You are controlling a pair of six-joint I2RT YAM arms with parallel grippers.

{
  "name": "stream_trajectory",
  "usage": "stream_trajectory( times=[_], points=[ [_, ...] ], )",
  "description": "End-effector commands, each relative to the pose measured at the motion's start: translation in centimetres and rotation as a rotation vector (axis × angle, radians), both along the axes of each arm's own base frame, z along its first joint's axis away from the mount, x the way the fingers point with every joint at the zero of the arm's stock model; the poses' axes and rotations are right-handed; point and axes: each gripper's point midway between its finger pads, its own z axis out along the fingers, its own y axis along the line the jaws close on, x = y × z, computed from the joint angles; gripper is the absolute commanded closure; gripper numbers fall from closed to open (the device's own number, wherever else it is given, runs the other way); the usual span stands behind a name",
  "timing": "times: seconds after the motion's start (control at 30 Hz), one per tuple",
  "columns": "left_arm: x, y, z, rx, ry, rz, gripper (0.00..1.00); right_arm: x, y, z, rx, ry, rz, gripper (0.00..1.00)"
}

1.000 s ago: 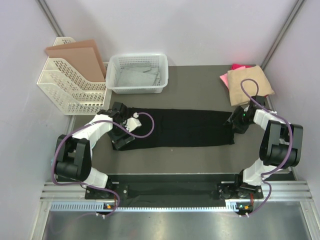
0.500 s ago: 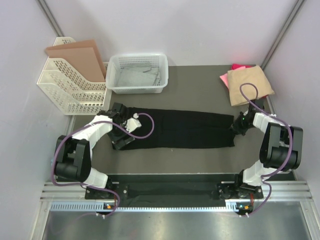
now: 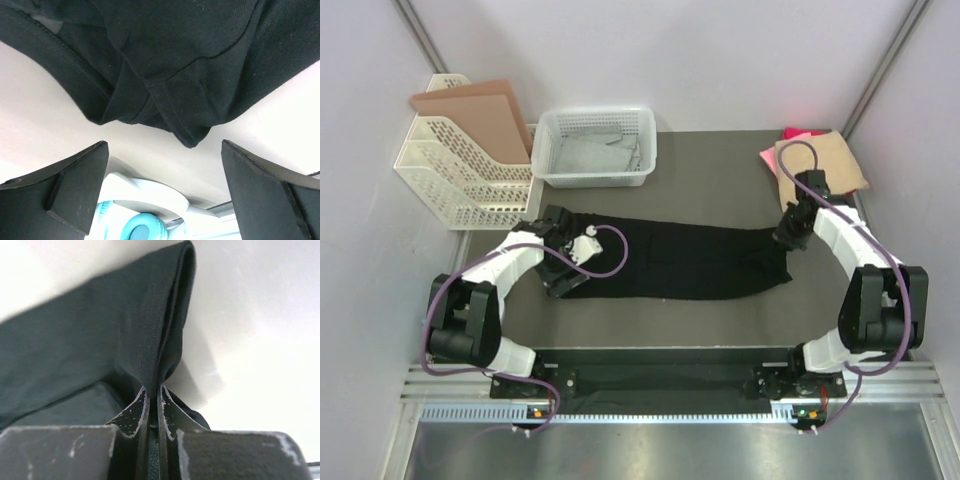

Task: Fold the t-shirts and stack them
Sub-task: Fold the folded rectangular tshirt in 1/3 of the way

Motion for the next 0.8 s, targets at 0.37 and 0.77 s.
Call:
stream_trajectory(
  times=[0.37, 0.77],
  points=[
    [0.4, 0.2, 2.3, -0.015, -0.090, -0.016, 0.01, 4.7, 19.5, 2.4, -0.087, -0.017, 0.313, 1.00],
    [0.3, 0.6, 2.2, -0.006, -0.096, -0.016, 0.01, 3.5, 29.0, -1.6, -0.077, 0.048, 0.465, 1.00]
  ],
)
